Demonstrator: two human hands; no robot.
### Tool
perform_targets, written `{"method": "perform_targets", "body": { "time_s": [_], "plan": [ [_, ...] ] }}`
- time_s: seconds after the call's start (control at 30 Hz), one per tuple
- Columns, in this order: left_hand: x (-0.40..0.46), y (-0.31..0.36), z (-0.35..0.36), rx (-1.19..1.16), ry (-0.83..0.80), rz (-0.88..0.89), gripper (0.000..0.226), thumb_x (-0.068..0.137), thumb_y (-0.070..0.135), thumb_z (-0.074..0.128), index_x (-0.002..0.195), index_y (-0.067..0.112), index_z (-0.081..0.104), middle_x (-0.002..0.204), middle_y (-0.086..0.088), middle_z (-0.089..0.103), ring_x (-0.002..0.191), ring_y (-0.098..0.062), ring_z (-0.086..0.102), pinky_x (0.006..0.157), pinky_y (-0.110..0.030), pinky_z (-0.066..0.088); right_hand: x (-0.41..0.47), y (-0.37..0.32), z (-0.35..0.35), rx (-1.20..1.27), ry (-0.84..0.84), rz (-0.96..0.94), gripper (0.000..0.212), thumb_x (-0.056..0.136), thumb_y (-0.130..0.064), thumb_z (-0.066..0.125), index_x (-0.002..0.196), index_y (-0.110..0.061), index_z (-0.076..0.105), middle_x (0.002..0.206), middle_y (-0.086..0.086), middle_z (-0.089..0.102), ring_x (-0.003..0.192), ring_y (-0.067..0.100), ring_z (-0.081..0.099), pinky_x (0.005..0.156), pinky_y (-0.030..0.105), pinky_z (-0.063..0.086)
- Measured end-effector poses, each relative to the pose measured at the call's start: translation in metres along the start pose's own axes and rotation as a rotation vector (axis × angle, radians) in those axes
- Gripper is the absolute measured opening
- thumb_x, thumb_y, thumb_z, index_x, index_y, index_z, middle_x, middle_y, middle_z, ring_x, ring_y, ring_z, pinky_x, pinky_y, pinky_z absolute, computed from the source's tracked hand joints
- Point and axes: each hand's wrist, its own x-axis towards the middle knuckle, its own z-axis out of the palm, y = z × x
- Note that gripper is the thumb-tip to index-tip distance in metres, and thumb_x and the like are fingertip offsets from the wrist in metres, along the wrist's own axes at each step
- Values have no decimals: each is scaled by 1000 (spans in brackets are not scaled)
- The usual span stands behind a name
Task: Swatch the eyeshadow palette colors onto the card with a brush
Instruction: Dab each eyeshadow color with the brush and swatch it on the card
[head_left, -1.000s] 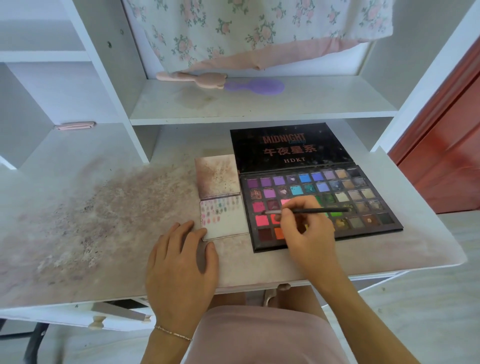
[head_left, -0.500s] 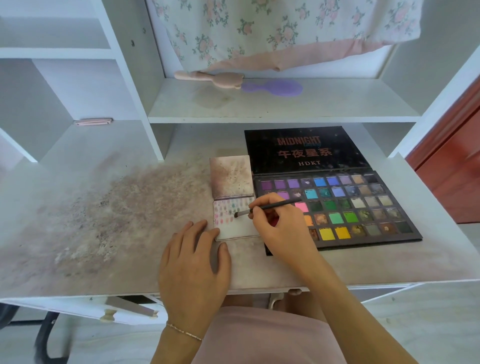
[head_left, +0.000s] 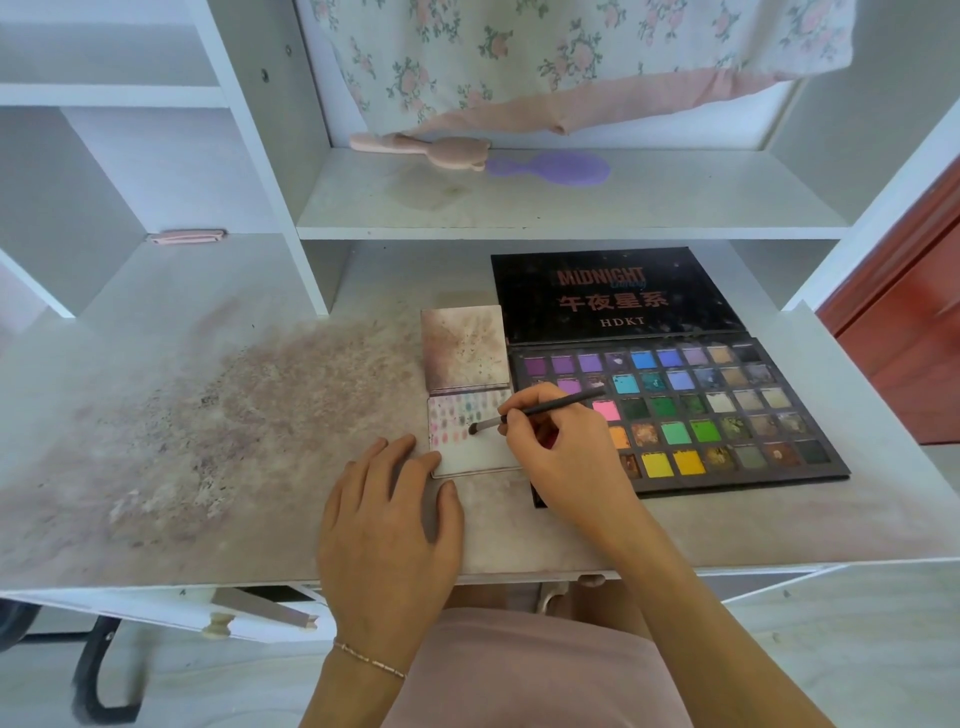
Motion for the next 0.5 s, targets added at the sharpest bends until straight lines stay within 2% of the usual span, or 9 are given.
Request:
{"method": "perform_targets", "body": {
  "time_s": [0.17,0.33,0.5],
  "plan": [
    [0,0,0,7,-3,5,38,81,35,43,95,11,70,109,-10,67,104,-32,61,88,-45,48,-1,0,0,-11,-2,7,26,86,-12,53,75,-36,50,70,-11,59,66,-4,56,56,6,44],
    [0,-1,1,5,-2,5,38,82,35,42,95,12,70,109,-9,67,103,-31,62,87,-46,51,0,0,0,-10,4,6,26,87,-12,53,76,-36,50,73,-6,62,69,2,58,58,10,47],
    [0,-1,1,3,2,7,38,82,34,43,95,12,70,109,-9,67,103,-31,61,86,-47,51,0,0,0,-4,4,7,26,86,-11,53,76,-35,50,69,-8,60,62,-3,55,53,7,42]
  ]
}}
